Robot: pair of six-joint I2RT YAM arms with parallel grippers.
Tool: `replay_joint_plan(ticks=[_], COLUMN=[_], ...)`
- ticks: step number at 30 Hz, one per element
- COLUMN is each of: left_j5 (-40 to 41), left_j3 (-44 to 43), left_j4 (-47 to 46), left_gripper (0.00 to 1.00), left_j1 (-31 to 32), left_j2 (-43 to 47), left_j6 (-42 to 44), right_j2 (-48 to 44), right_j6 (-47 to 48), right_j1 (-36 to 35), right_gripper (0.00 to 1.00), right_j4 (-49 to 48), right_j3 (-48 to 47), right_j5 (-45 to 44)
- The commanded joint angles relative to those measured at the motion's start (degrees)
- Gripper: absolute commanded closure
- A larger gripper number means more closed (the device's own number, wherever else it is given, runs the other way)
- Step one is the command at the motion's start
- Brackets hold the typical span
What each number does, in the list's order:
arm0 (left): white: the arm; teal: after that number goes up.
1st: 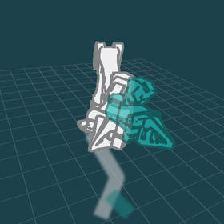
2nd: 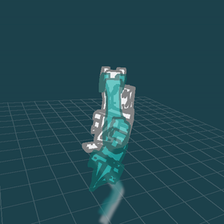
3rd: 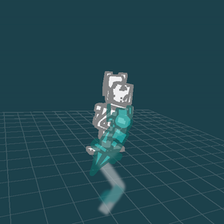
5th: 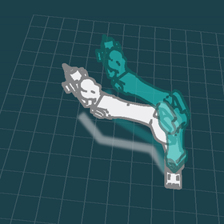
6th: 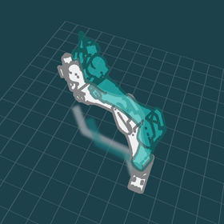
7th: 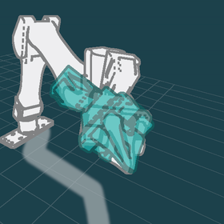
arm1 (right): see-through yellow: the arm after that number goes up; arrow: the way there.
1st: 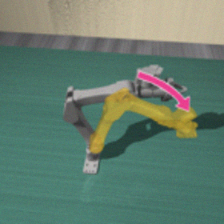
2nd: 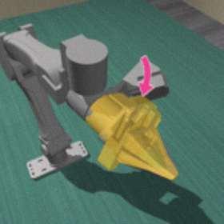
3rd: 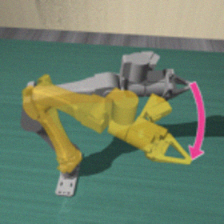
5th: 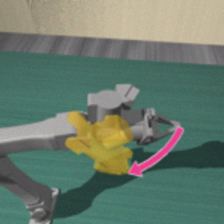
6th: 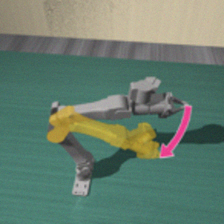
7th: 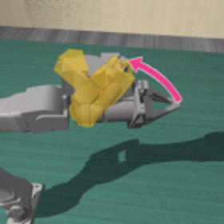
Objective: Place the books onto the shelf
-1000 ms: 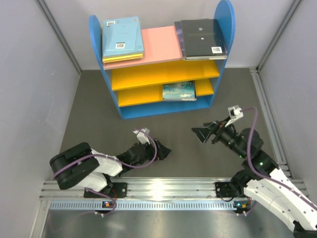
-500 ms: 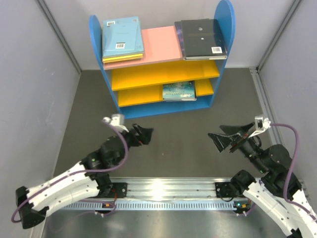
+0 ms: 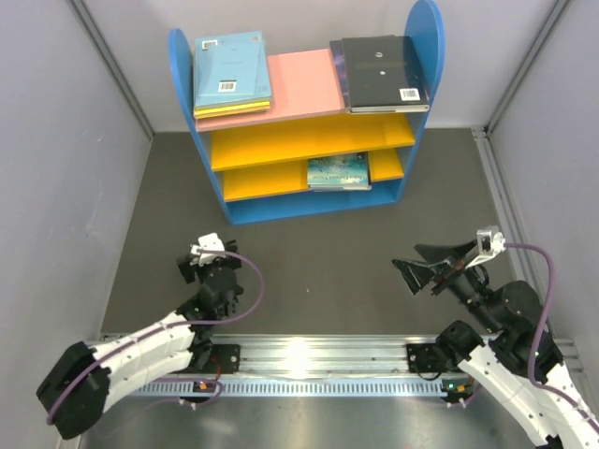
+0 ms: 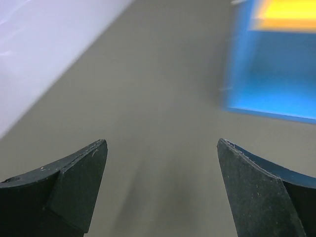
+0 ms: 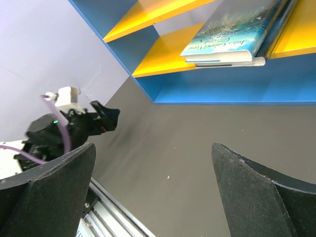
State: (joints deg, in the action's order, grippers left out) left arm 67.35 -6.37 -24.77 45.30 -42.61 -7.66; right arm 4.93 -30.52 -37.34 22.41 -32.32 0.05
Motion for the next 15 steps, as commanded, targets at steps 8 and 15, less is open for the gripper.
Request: replay_joint_plan(ticks=[8, 15], left_j5=[-6.4, -13.8], left_j3=[0.0, -1.3], left_j4=[-24.2, -32.3], left_gripper=[0.02, 0.01], left_j1=[-17.2, -26.8], left_j2=[-18.5, -26.3], left_j6=[0.4, -0.3], right_j2=[0.8, 3.9], right_j6=[0.6, 0.4], right_j1=[-0.6, -0.6], right_gripper=[0.0, 0.0], right_j4=[-0.5, -2.4], right_j3=[-1.5, -0.1], right_j5=[1.5, 1.3])
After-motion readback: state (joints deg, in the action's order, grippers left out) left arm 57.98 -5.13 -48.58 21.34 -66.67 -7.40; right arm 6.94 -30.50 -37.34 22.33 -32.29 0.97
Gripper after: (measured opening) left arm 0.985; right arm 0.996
